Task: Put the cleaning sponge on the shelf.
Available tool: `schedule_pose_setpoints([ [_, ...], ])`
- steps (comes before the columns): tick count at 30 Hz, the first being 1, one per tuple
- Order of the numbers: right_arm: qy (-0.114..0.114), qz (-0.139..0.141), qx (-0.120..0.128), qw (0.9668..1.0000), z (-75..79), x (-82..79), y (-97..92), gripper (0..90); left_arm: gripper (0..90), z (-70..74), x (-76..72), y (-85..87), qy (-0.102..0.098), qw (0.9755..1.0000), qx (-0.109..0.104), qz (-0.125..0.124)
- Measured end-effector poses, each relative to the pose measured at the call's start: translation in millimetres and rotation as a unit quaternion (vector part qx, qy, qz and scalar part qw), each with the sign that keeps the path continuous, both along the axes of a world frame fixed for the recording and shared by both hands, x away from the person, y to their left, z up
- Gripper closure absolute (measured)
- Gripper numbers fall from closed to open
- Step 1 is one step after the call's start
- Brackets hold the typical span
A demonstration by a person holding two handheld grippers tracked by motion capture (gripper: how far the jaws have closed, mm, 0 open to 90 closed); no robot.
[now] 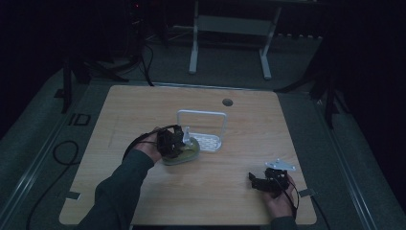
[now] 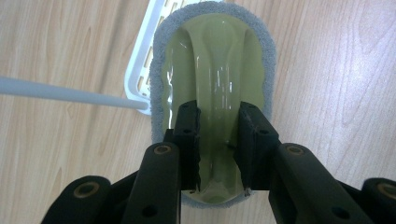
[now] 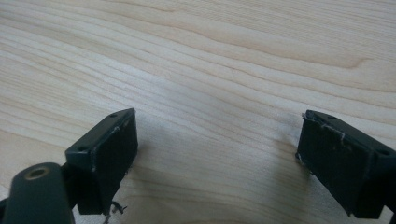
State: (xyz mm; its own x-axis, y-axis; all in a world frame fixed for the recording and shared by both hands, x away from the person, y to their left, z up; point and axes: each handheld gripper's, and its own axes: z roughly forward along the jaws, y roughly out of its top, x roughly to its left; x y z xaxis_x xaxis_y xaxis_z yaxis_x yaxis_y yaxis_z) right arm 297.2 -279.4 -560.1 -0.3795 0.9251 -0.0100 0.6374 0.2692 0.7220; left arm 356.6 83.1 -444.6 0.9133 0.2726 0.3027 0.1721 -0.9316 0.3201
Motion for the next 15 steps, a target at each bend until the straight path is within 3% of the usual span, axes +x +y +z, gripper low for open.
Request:
schedule_pose_setpoints([
  [15, 0.0, 0.0, 0.0, 1.0, 0.1, 0.0, -0.1, 11.8, 71.8, 1.1, 4.8, -9.2, -0.009, 0.9998, 0.0, -0.019],
])
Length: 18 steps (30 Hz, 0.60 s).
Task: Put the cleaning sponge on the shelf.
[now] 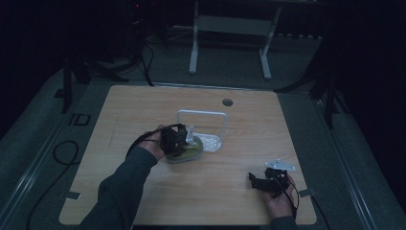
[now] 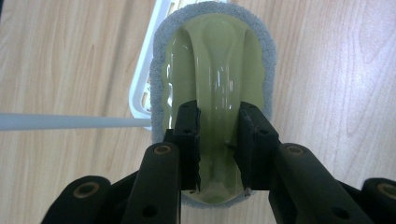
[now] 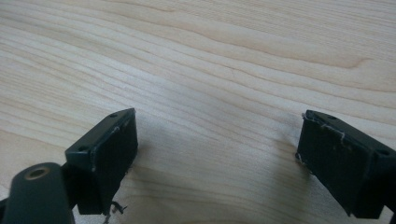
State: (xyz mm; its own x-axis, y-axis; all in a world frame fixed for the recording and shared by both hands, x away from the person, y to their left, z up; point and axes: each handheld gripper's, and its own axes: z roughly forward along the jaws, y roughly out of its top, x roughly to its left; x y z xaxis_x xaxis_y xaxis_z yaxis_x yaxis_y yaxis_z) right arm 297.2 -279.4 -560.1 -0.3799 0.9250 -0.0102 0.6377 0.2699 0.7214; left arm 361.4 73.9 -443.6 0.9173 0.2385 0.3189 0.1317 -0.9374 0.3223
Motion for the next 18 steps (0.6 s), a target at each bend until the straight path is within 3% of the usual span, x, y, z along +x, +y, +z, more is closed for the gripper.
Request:
schedule_pose_setpoints([
  [18, 0.0, -0.001, 0.001, 1.0, 0.0, 0.0, 0.1, 11.8, 71.7, 1.7, 7.0, -9.1, -0.017, 0.9992, 0.012, -0.035],
])
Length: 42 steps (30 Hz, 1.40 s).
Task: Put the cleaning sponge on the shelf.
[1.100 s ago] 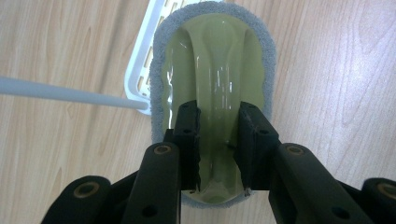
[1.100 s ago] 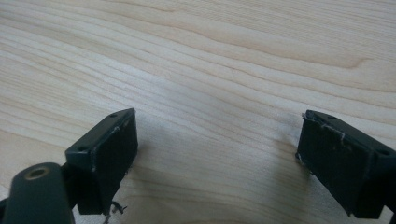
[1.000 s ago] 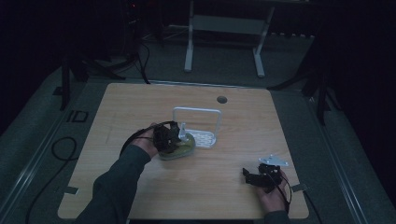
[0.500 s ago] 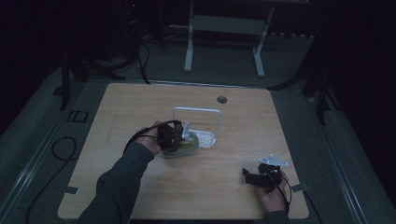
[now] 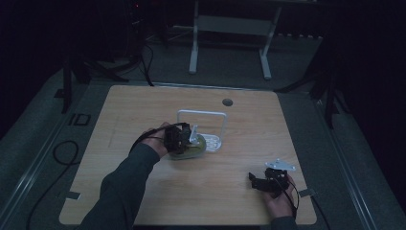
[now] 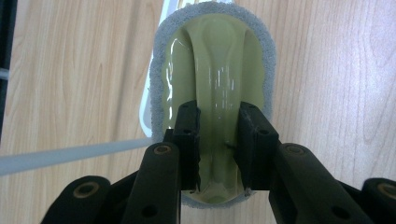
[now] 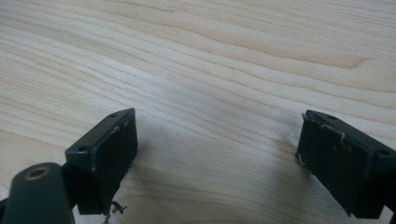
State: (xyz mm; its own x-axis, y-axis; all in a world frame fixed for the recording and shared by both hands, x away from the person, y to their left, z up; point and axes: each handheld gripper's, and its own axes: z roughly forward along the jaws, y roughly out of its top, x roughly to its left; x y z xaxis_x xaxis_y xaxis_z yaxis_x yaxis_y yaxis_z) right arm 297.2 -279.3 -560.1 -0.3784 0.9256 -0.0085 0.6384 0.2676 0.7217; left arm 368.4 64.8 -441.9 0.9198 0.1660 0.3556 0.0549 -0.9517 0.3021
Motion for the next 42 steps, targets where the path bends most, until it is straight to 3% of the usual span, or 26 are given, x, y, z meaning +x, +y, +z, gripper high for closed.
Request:
schedule_pose_setpoints([
  [24, 0.0, 0.001, -0.001, 1.0, 0.0, 0.0, -0.1, 11.8, 71.7, -1.3, 5.7, -16.1, -0.01, 0.9989, 0.016, -0.044],
  [42, 0.0, 0.0, 0.0, 1.0, 0.0, 0.0, 0.0, 11.8, 71.7, 1.0, 11.9, -28.0, -0.026, 0.9964, 0.034, -0.073],
])
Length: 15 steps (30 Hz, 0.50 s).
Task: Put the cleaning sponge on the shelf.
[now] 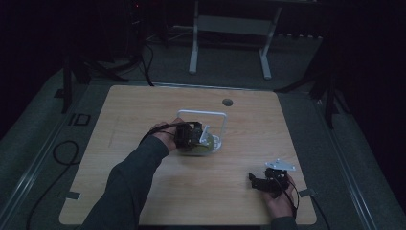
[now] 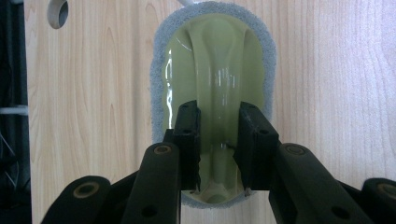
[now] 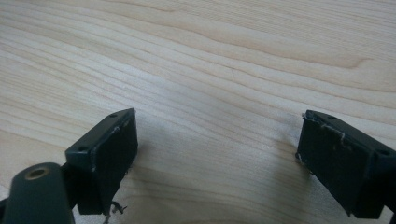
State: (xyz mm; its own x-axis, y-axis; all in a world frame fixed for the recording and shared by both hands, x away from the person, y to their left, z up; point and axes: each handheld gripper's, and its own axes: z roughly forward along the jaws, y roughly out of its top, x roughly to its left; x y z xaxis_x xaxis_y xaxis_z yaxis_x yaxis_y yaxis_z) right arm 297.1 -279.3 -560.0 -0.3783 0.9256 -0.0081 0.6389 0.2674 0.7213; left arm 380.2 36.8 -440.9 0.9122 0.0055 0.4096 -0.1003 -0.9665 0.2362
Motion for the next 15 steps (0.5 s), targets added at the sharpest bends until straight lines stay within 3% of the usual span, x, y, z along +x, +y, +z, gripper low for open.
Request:
schedule_pose_setpoints([
  [15, 0.0, 0.0, 0.0, 1.0, 0.0, 0.0, 0.0, 11.8, 71.7, -5.8, 4.6, -5.7, -0.006, 0.9999, 0.007, -0.012],
])
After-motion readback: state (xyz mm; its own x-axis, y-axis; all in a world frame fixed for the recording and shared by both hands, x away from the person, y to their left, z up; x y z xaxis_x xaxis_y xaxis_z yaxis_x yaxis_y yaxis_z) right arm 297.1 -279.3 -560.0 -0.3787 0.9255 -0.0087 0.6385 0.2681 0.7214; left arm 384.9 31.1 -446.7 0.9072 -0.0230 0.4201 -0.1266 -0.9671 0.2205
